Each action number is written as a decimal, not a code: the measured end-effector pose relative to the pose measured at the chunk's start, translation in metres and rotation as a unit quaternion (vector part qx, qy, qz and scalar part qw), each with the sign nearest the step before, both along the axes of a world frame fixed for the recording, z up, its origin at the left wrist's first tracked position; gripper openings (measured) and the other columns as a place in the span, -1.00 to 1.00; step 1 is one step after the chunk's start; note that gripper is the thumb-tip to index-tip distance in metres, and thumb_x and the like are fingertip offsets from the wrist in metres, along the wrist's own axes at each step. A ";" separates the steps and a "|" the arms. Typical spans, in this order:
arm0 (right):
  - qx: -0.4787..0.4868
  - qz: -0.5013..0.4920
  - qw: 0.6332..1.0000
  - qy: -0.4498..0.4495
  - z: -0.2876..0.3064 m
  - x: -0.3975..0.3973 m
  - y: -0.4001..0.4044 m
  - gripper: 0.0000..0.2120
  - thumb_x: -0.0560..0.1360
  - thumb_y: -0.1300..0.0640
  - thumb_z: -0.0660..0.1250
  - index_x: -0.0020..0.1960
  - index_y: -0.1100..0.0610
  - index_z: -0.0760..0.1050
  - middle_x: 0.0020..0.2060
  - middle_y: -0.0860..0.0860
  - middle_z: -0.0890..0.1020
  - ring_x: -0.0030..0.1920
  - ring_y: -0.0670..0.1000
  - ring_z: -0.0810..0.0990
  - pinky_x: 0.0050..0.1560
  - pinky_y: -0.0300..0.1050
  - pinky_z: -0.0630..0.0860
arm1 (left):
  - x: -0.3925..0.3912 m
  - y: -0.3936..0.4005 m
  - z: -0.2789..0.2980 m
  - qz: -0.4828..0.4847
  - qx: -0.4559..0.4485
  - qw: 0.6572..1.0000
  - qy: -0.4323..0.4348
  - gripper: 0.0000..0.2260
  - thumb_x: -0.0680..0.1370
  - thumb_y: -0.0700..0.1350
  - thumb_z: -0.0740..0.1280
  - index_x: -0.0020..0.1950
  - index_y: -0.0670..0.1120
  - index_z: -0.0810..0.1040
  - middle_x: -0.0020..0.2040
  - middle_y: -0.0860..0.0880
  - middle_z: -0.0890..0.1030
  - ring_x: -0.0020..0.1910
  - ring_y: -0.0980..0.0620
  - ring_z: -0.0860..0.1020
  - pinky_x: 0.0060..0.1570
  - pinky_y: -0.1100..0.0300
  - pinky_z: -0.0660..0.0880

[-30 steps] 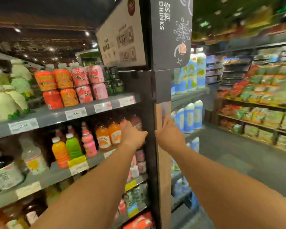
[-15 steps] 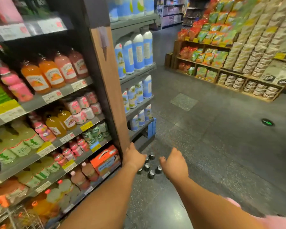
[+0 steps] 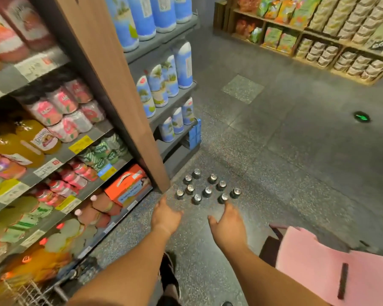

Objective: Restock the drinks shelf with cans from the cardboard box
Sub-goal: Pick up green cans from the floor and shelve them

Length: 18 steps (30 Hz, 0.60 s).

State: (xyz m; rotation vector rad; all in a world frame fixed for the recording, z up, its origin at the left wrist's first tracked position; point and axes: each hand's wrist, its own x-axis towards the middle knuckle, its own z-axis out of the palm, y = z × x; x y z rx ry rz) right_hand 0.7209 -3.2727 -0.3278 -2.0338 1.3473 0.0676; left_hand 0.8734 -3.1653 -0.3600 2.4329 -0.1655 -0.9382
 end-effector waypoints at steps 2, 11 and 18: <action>0.004 -0.008 1.000 0.012 -0.028 0.025 -0.011 -0.32 0.49 -0.13 0.35 0.48 0.15 0.24 0.35 0.09 0.44 0.31 0.13 0.45 0.26 0.03 0.44 | 0.034 -0.004 -0.031 0.002 0.010 1.000 0.008 -0.20 0.45 0.07 0.51 0.59 0.03 0.19 0.45 -0.13 0.47 0.34 -0.21 0.52 0.30 -0.10 0.51; 0.021 -0.025 0.999 0.037 -0.249 0.135 -0.066 -0.42 0.50 -0.12 0.36 0.38 0.18 0.31 0.30 0.14 0.47 0.26 0.17 0.48 0.17 0.00 0.45 | 0.128 -0.069 -0.251 -0.077 0.032 0.996 0.001 -0.19 0.54 0.01 0.46 0.65 -0.02 0.06 0.58 -0.12 0.27 0.45 -0.21 0.40 0.40 -0.06 0.42; 0.017 0.030 0.998 0.057 -0.492 0.175 -0.118 -0.44 0.51 -0.08 0.35 0.39 0.16 0.29 0.29 0.14 0.45 0.23 0.17 0.49 0.15 0.00 0.45 | 0.166 -0.110 -0.496 -0.047 0.031 0.998 0.015 -0.15 0.51 -0.06 0.49 0.65 -0.04 0.05 0.59 -0.14 0.22 0.54 -0.20 0.26 0.50 -0.03 0.28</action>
